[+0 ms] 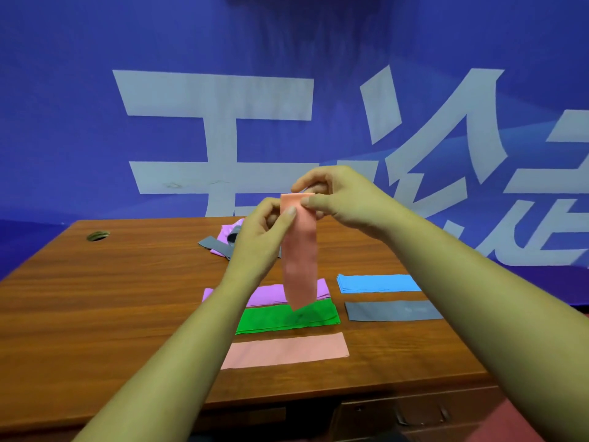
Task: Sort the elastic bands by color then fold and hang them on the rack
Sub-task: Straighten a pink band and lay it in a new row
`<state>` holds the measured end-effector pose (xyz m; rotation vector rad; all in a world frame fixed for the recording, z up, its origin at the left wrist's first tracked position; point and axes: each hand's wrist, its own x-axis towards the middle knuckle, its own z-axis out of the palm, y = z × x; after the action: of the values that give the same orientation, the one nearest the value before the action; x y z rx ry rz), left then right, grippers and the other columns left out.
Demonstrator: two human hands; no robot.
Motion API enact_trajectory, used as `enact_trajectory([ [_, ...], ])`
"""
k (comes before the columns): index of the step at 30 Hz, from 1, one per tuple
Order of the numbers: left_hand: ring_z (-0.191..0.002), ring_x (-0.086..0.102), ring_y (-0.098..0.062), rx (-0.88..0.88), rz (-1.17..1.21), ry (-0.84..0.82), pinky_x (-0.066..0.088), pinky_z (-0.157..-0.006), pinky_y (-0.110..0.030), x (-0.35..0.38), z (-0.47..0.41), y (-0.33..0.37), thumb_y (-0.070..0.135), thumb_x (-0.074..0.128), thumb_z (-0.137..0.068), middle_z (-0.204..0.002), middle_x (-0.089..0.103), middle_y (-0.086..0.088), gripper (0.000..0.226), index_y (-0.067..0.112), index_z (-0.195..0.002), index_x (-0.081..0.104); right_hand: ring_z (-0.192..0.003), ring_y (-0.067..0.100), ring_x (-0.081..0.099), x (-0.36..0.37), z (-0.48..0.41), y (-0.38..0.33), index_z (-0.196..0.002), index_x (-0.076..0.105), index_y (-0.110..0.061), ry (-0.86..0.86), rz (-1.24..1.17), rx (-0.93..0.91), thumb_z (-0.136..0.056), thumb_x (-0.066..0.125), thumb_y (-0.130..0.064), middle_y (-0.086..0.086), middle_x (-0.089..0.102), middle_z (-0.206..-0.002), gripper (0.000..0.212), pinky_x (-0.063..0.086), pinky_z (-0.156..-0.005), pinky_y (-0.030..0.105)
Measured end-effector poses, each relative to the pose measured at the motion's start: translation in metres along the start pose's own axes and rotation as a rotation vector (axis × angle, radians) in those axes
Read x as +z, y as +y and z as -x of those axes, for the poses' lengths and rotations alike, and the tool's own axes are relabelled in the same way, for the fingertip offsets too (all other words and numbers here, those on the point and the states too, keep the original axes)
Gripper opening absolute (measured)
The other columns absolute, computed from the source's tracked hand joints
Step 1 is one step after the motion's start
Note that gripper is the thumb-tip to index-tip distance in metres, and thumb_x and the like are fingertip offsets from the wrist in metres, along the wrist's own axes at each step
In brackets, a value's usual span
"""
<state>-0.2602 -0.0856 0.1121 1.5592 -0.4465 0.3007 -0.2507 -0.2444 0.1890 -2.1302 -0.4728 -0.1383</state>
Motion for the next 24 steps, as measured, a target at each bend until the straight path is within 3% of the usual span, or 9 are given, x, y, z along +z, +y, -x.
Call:
enact_trajectory([
  [4,-0.068,0.048,-0.012,0.052,-0.095,0.035,0.039,-0.062,-0.03,0.0,-0.006,0.003,0.021,0.059,-0.096,-0.07,0.055,-0.01,0.015,0.008,-0.089,0.062,-0.08,0.025,0.069,-0.001,0.001,-0.007,-0.095,0.071,-0.015,0.039,0.101,-0.049,-0.088,0.069,-0.027,0.01,0.071,-0.083,0.014,0.06,-0.076,0.043],
  [6,-0.066,0.044,-0.012,0.049,-0.108,0.039,0.037,-0.06,-0.029,0.001,-0.006,0.001,0.021,0.061,-0.096,-0.067,0.051,-0.007,0.017,0.007,-0.086,0.061,-0.067,0.016,0.064,0.0,0.0,-0.008,-0.089,0.073,-0.015,0.023,0.223,-0.071,-0.088,0.07,-0.033,0.003,0.071,-0.077,0.018,0.059,-0.074,0.044],
  [9,-0.063,0.04,-0.014,0.027,-0.074,0.055,0.035,-0.055,-0.025,0.002,-0.004,-0.007,0.026,0.06,-0.096,-0.063,0.045,-0.005,0.024,0.004,-0.086,0.058,-0.07,0.01,0.062,-0.001,0.0,-0.008,-0.095,0.073,-0.015,-0.055,0.262,-0.051,-0.087,0.07,-0.039,0.0,0.071,-0.082,0.025,0.056,-0.071,0.036],
  [11,-0.061,0.038,-0.011,0.015,-0.065,0.062,0.033,-0.052,-0.02,0.002,-0.002,-0.009,0.027,0.06,-0.096,-0.06,0.042,0.001,0.027,0.004,-0.084,0.057,-0.072,0.012,0.064,-0.001,0.001,-0.006,-0.099,0.072,-0.015,-0.094,0.298,-0.043,-0.086,0.072,-0.036,0.0,0.071,-0.085,0.025,0.056,-0.066,0.03],
  [15,-0.046,0.04,-0.001,-0.096,-0.004,0.006,0.03,-0.044,-0.013,0.003,0.001,-0.015,0.02,0.059,-0.096,-0.054,0.047,0.011,0.02,0.001,-0.094,0.059,-0.053,-0.001,0.057,0.001,0.002,0.004,-0.092,0.072,-0.01,-0.035,0.204,0.022,-0.093,0.065,-0.021,-0.002,0.067,-0.074,0.014,0.046,-0.051,0.015],
  [17,-0.059,0.058,-0.001,-0.189,0.018,-0.101,0.045,-0.056,-0.016,0.003,0.005,-0.018,0.017,0.062,-0.094,-0.065,0.065,0.011,0.017,0.003,-0.104,0.062,-0.063,0.006,0.06,-0.003,0.001,0.007,-0.092,0.071,-0.005,0.028,0.082,0.077,-0.095,0.062,-0.017,0.002,0.065,-0.076,0.015,0.052,-0.056,0.02],
  [19,-0.08,0.068,-0.015,-0.274,0.011,-0.246,0.056,-0.078,-0.033,0.003,0.01,-0.026,0.016,0.066,-0.091,-0.089,0.074,-0.005,0.021,0.006,-0.11,0.064,-0.07,0.013,0.06,-0.008,0.001,0.009,-0.094,0.069,-0.002,0.103,0.033,0.111,-0.096,0.059,-0.017,0.006,0.063,-0.08,0.018,0.056,-0.061,0.027],
  [21,-0.081,0.071,-0.027,-0.344,0.005,-0.362,0.057,-0.085,-0.044,0.002,0.019,-0.036,0.012,0.066,-0.091,-0.09,0.073,-0.015,0.019,0.004,-0.108,0.064,-0.069,0.016,0.061,-0.015,0.0,0.014,-0.097,0.067,-0.001,0.183,0.011,0.143,-0.097,0.055,-0.017,0.007,0.063,-0.082,0.02,0.056,-0.059,0.027],
  [24,-0.086,0.072,-0.038,-0.436,0.015,-0.474,0.056,-0.089,-0.046,0.001,0.031,-0.053,0.016,0.072,-0.087,-0.092,0.073,-0.022,0.016,0.008,-0.1,0.068,-0.066,0.017,0.06,-0.025,0.0,0.029,-0.094,0.067,-0.004,0.282,-0.012,0.198,-0.098,0.055,-0.02,0.008,0.062,-0.083,0.02,0.056,-0.058,0.028],
])
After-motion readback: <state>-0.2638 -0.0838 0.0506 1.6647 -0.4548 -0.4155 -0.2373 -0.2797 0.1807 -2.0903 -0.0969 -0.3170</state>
